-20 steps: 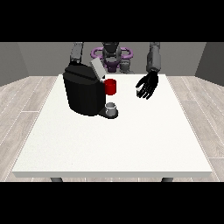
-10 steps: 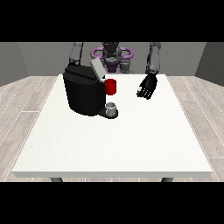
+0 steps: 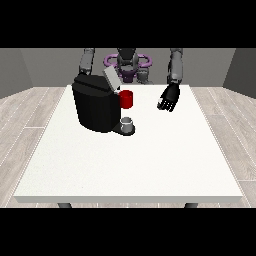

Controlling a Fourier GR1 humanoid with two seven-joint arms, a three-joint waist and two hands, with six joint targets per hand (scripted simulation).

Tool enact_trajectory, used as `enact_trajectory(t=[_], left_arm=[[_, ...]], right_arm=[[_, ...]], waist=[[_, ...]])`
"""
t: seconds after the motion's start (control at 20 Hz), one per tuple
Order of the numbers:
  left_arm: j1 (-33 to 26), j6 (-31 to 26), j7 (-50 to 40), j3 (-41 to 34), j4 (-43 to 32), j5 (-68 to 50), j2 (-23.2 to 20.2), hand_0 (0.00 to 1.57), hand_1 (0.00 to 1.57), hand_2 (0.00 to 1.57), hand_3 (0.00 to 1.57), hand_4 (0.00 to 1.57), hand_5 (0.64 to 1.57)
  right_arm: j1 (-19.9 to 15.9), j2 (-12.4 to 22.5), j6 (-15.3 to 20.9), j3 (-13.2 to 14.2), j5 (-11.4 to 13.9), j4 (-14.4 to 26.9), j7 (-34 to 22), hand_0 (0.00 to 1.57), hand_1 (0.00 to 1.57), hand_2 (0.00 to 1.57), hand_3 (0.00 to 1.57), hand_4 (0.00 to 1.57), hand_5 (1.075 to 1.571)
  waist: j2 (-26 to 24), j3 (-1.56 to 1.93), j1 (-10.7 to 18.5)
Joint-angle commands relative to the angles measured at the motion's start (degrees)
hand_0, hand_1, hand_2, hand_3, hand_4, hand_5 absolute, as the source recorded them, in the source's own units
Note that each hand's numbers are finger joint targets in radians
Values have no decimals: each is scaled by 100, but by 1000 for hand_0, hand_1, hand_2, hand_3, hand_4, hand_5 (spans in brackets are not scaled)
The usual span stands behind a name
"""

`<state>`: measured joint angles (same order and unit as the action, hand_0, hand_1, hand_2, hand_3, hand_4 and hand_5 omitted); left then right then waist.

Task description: Insert the coffee pod into the coffee machine and close the lid

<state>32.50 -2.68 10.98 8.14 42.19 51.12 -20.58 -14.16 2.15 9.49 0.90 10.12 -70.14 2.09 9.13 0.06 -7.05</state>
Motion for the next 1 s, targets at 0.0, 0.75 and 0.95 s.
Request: enact_trajectory(t=[0.0, 0.75, 0.95], left_arm=[[113, -106, -50, 62, 30, 140, 328, 1149, 1149, 1257, 1162, 466, 1571], [1237, -1642, -382, -483, 386, -557, 566, 1418, 1418, 1400, 1334, 534, 1571], [1536, -1863, -628, -696, 375, -643, 530, 1403, 1403, 1396, 1341, 598, 1571]], right_arm=[[-137, -65, 269, 43, 151, 283, -170, 0, 0, 0, 0, 0, 1571], [-77, -113, 166, -45, 175, 488, -178, 0, 0, 0, 0, 0, 1571], [12, -200, 47, -187, 136, 257, -169, 0, 0, 0, 0, 0, 1571]], waist=[[-237, -7, 181], [-791, -6, 83], [-836, -6, -156]])
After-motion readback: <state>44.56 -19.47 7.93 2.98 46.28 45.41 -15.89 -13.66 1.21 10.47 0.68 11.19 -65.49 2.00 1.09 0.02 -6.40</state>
